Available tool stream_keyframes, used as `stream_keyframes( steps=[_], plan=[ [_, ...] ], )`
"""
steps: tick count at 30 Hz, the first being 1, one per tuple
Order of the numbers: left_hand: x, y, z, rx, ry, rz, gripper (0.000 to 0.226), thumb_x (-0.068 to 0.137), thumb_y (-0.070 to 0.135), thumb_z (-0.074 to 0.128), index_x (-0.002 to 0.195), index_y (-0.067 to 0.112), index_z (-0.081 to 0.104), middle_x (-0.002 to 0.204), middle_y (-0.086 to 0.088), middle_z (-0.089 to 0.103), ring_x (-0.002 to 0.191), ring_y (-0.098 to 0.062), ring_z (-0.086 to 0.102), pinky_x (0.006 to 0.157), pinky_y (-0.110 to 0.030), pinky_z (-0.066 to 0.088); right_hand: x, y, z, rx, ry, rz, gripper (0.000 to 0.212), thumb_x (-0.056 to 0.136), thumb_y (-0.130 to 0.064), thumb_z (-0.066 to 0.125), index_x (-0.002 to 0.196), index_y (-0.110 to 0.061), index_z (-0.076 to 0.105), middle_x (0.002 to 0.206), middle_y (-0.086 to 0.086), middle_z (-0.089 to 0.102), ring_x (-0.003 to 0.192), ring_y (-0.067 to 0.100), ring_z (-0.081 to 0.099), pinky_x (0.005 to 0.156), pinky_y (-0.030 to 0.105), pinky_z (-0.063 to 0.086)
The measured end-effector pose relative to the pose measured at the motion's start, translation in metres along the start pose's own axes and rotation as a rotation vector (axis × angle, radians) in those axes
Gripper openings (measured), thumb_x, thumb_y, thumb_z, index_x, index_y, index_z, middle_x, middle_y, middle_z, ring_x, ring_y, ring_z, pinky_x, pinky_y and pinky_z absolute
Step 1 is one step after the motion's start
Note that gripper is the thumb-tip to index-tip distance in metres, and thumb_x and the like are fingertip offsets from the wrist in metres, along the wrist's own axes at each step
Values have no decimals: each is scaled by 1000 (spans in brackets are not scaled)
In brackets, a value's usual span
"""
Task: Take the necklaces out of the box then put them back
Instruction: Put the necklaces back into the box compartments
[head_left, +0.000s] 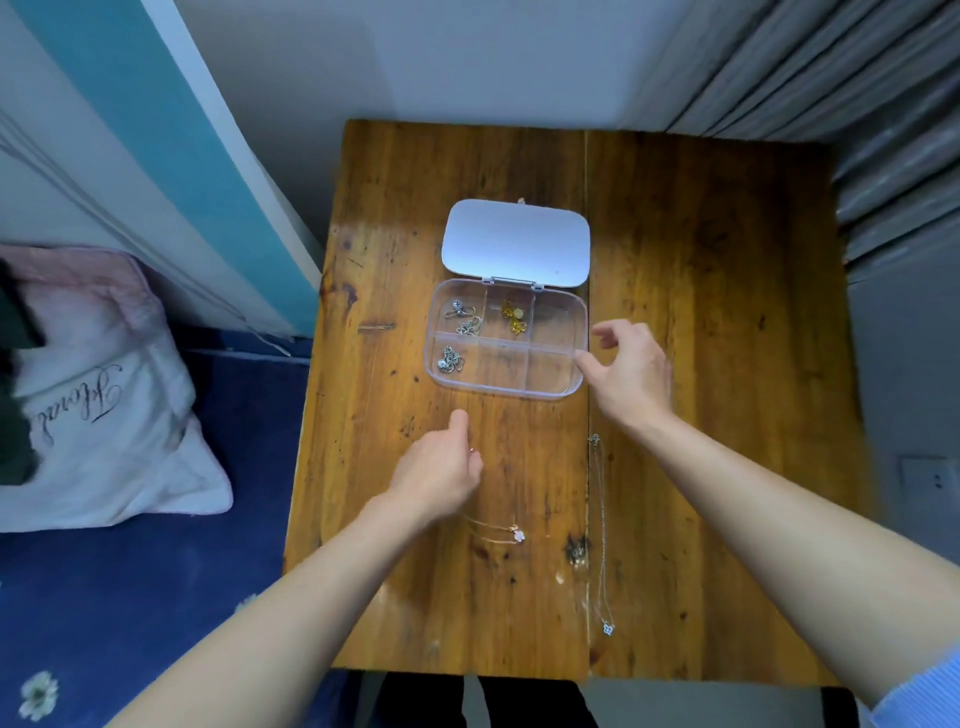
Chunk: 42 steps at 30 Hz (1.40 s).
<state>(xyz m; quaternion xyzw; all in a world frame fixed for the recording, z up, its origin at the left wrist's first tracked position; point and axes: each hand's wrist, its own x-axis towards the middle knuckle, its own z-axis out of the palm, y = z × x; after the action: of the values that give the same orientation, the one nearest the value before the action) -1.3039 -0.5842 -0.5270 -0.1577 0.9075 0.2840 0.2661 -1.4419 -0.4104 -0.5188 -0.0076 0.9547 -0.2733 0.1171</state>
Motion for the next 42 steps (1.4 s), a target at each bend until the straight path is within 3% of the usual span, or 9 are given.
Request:
stream_keyframes(
  steps=[3, 8, 12, 15, 18, 24, 29, 35, 42],
  plan=[
    [1, -2, -7, 359, -164, 36, 50, 81, 36, 71, 114, 10, 43, 111, -12, 60, 104, -35, 60, 81, -40, 48, -9, 5, 9, 82, -19, 65, 28, 90, -32, 62, 113, -17, 64, 112, 6, 65, 102, 25, 59, 83, 33, 43],
    [7, -1, -16, 730, -327, 67, 29, 86, 9, 58, 115, 10, 62, 119, -11, 64, 108, -31, 62, 77, -36, 50, -12, -1, 14, 178, 8, 130, 21, 91, -25, 60, 107, -13, 68, 103, 6, 70, 95, 25, 61, 76, 27, 40],
    [7, 2, -35, 643, -467, 38, 25, 86, 13, 58, 110, 9, 62, 115, -12, 65, 103, -32, 62, 78, -36, 50, -14, -2, 14, 184, 7, 144, 22, 92, -24, 60, 109, -12, 68, 103, 7, 70, 91, 22, 59, 76, 27, 41],
    [8, 7, -62, 336, -524, 88, 20, 88, 29, 65, 80, 11, 69, 76, -5, 66, 72, -22, 61, 61, -29, 48, -15, -2, 14, 183, 3, 151, 24, 93, -26, 59, 111, -12, 68, 107, 8, 70, 95, 23, 60, 78, 28, 42],
    [2, 22, -96, 108, -471, 169, 37, 96, 38, 53, 67, 16, 61, 55, 3, 47, 49, -11, 43, 46, -24, 32, -16, -3, 14, 189, 8, 165, 24, 94, -26, 59, 112, -13, 67, 108, 8, 70, 95, 22, 60, 79, 30, 45],
    [11, 48, -137, -107, -179, 313, 45, 100, 38, 43, 60, 16, 48, 56, 2, 36, 48, -12, 35, 48, -26, 29, -16, -5, 15, 207, 14, 182, 23, 94, -25, 59, 111, -12, 67, 105, 8, 70, 94, 23, 60, 80, 33, 49],
    [46, 53, -120, -22, -66, 289, 42, 100, 34, 43, 71, 8, 60, 63, -8, 55, 56, -19, 52, 53, -30, 39, -15, -3, 14, 220, 3, 174, 23, 93, -25, 59, 111, -12, 68, 105, 7, 70, 96, 23, 61, 85, 39, 53],
    [72, 46, -80, 119, -111, 228, 38, 98, 27, 46, 84, -2, 66, 85, -20, 69, 81, -36, 63, 72, -42, 52, -11, 1, 17, 218, 11, 172, 23, 93, -26, 61, 110, -14, 68, 102, 5, 70, 93, 20, 62, 77, 30, 49],
    [77, 47, -63, 227, 22, 244, 22, 91, 19, 57, 73, 9, 64, 82, -18, 68, 85, -38, 63, 65, -35, 47, -9, 8, 20, 251, 19, 164, 18, 91, -27, 62, 103, -17, 70, 90, 1, 70, 87, 20, 63, 73, 29, 47]
  ],
)
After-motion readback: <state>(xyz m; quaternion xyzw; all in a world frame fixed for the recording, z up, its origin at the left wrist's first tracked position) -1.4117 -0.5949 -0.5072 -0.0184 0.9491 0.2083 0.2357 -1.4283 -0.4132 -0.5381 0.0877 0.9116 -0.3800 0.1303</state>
